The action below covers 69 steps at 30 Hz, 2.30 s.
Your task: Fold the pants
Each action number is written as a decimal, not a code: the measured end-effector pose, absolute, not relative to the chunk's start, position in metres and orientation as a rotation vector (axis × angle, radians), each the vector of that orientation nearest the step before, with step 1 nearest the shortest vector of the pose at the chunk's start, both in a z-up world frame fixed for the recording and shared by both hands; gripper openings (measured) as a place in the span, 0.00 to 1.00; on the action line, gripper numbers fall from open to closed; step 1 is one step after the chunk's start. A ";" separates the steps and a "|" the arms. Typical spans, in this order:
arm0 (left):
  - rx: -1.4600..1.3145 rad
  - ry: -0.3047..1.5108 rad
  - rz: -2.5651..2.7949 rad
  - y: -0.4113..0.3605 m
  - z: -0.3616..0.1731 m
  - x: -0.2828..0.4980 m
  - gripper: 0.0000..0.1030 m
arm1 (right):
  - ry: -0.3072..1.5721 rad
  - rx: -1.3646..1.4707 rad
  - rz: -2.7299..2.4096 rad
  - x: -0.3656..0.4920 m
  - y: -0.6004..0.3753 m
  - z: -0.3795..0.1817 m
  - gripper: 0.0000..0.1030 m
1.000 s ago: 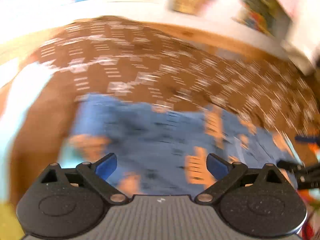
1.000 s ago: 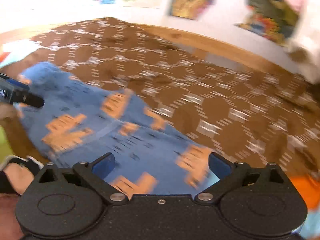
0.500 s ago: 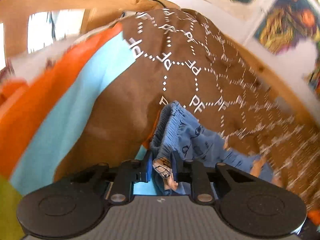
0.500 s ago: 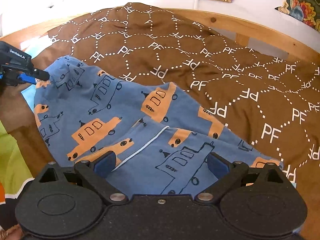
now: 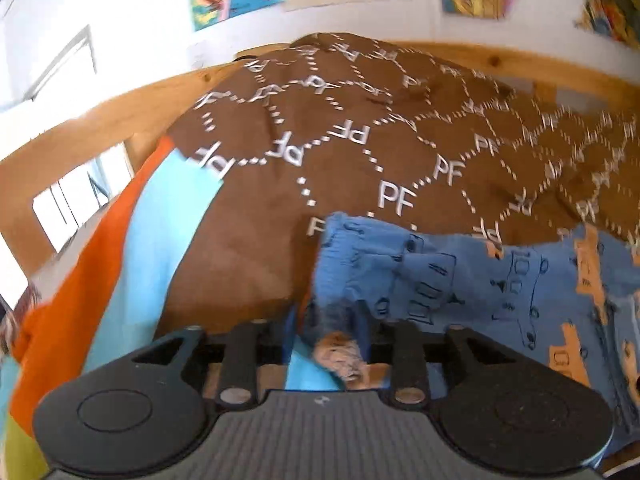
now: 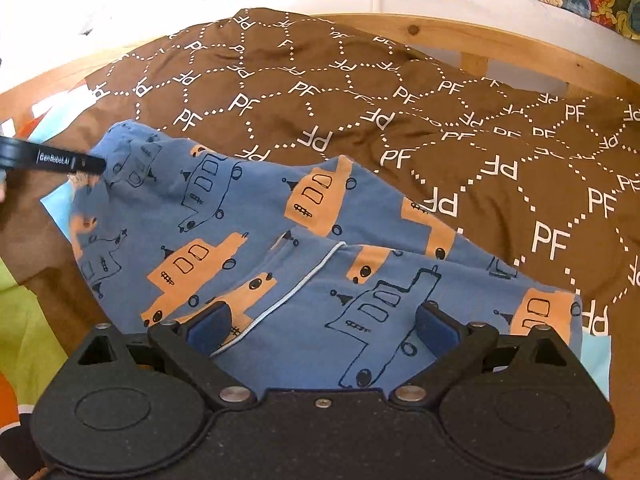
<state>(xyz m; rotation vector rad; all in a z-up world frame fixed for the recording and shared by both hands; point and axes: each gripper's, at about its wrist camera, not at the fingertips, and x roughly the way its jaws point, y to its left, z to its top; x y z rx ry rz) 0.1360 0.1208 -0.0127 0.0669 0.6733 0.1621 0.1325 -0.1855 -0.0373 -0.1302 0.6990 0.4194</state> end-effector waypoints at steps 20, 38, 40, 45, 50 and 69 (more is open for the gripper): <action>-0.409 0.667 0.058 0.166 -0.023 0.133 0.57 | 0.688 -0.086 0.421 0.132 -0.188 -0.044 0.99; -0.539 0.703 0.094 0.184 -0.032 0.140 0.20 | 0.688 -0.086 0.416 0.132 -0.188 -0.044 0.99; -0.488 0.695 0.136 0.171 -0.027 0.140 0.17 | 0.688 -0.086 0.417 0.132 -0.188 -0.044 0.99; -0.367 0.647 0.144 0.137 -0.002 0.134 0.15 | 0.682 -0.084 0.414 0.132 -0.189 -0.044 0.99; -0.287 0.565 -0.017 0.101 0.041 0.120 0.15 | 0.616 -0.058 0.374 0.128 -0.201 -0.027 0.97; 0.093 0.655 -0.719 -0.120 0.011 0.108 0.20 | 0.555 -0.070 0.058 0.131 -0.325 0.041 0.97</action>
